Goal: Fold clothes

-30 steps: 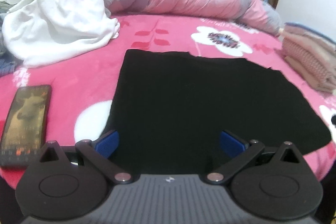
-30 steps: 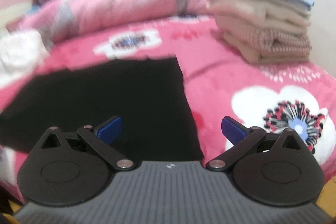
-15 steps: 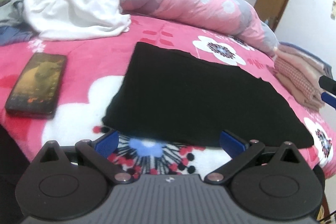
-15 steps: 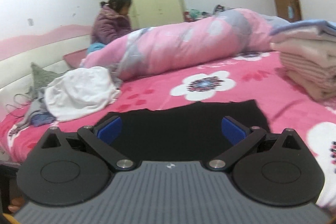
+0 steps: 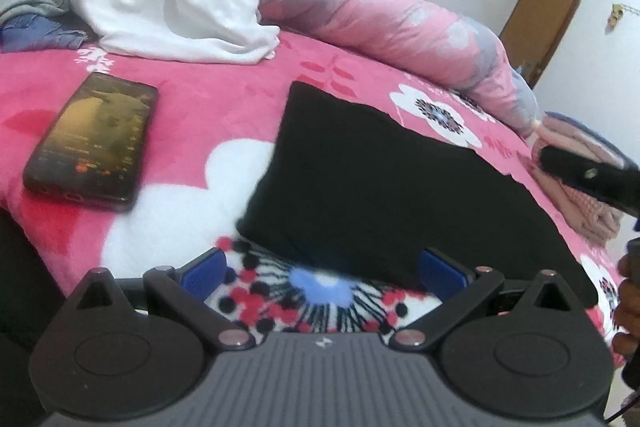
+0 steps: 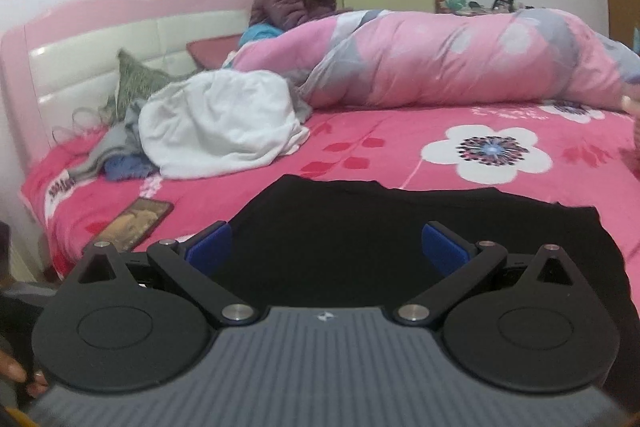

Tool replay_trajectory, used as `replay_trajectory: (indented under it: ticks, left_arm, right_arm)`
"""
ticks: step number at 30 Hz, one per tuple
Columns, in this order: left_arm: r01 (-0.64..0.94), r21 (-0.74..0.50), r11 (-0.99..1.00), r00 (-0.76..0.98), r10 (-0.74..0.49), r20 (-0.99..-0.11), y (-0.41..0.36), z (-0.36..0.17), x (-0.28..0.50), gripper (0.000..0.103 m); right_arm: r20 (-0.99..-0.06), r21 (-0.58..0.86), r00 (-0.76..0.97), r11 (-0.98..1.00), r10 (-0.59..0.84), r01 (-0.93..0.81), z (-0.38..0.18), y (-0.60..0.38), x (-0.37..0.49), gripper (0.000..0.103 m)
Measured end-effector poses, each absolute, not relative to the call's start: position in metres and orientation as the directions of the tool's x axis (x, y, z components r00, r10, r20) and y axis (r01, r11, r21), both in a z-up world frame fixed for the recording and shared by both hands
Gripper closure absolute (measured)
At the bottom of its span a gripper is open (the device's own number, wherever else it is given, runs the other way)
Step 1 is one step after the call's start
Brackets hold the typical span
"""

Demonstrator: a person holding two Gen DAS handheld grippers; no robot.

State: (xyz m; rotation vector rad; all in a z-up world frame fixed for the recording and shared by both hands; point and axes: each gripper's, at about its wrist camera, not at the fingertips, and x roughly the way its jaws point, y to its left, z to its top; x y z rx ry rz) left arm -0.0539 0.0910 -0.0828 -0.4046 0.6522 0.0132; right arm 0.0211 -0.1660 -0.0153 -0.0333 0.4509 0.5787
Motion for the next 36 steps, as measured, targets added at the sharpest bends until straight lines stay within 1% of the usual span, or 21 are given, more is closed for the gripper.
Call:
replay_trajectory:
  ticks: [2, 5, 7, 9, 10, 11, 13, 15, 18, 19, 22, 31, 36]
  left_arm:
    - [-0.142, -0.368, 0.919, 0.800, -0.112, -0.589, 0.095, -0.084, -0.053, 0.001]
    - [-0.144, -0.390, 0.909, 0.802, -0.124, -0.585, 0.101, -0.086, -0.053, 0.007]
    - [-0.146, -0.400, 0.905, 0.806, -0.125, -0.578, 0.105, -0.087, -0.054, 0.015]
    - [-0.148, -0.411, 0.900, 0.811, -0.127, -0.570, 0.109, -0.088, -0.054, 0.020]
    - [-0.148, -0.417, 0.897, 0.813, -0.129, -0.567, 0.111, -0.088, -0.054, 0.026]
    - [-0.148, -0.422, 0.894, 0.815, -0.131, -0.564, 0.113, -0.089, -0.054, 0.029]
    - [-0.153, -0.429, 0.890, 0.813, -0.134, -0.567, 0.115, -0.089, -0.053, 0.039]
    - [-0.157, -0.434, 0.887, 0.810, -0.136, -0.570, 0.118, -0.090, -0.052, 0.043]
    - [-0.172, -0.441, 0.881, 0.805, -0.133, -0.579, 0.122, -0.091, -0.052, 0.053]
    - [-0.177, -0.445, 0.878, 0.802, -0.134, -0.582, 0.124, -0.091, -0.051, 0.054]
    - [-0.194, -0.455, 0.869, 0.795, -0.133, -0.592, 0.127, -0.094, -0.047, 0.054]
    - [-0.191, -0.424, 0.885, 0.808, -0.103, -0.580, 0.121, -0.095, -0.036, 0.055]
    - [-0.166, -0.373, 0.913, 0.814, -0.086, -0.574, 0.113, -0.096, -0.037, 0.054]
  right_arm:
    - [-0.444, 0.063, 0.737, 0.838, 0.510, -0.542, -0.018, -0.151, 0.027, 0.001]
    - [-0.467, 0.058, 0.717, 0.827, 0.518, -0.559, -0.021, -0.135, 0.034, 0.001]
    - [-0.474, 0.077, 0.699, 0.816, 0.536, -0.574, -0.022, -0.128, 0.037, 0.001]
    - [-0.479, 0.098, 0.682, 0.806, 0.553, -0.584, -0.023, -0.123, 0.040, 0.001]
    - [-0.482, 0.106, 0.676, 0.802, 0.558, -0.587, -0.023, -0.121, 0.042, 0.001]
    - [-0.484, 0.115, 0.670, 0.799, 0.563, -0.590, -0.023, -0.119, 0.043, 0.001]
    - [-0.488, 0.131, 0.660, 0.796, 0.571, -0.591, -0.024, -0.117, 0.046, 0.001]
    - [-0.495, 0.146, 0.650, 0.793, 0.576, -0.591, -0.026, -0.115, 0.048, 0.001]
    - [-0.501, 0.169, 0.635, 0.786, 0.588, -0.594, -0.029, -0.113, 0.052, 0.001]
    - [-0.501, 0.175, 0.632, 0.784, 0.591, -0.595, -0.030, -0.113, 0.052, 0.001]
    - [-0.505, 0.185, 0.620, 0.778, 0.600, -0.601, -0.032, -0.111, 0.054, 0.001]
    - [-0.503, 0.185, 0.614, 0.770, 0.608, -0.611, -0.031, -0.108, 0.059, 0.001]
    - [-0.510, 0.210, 0.607, 0.773, 0.610, -0.599, -0.029, -0.105, 0.069, 0.001]
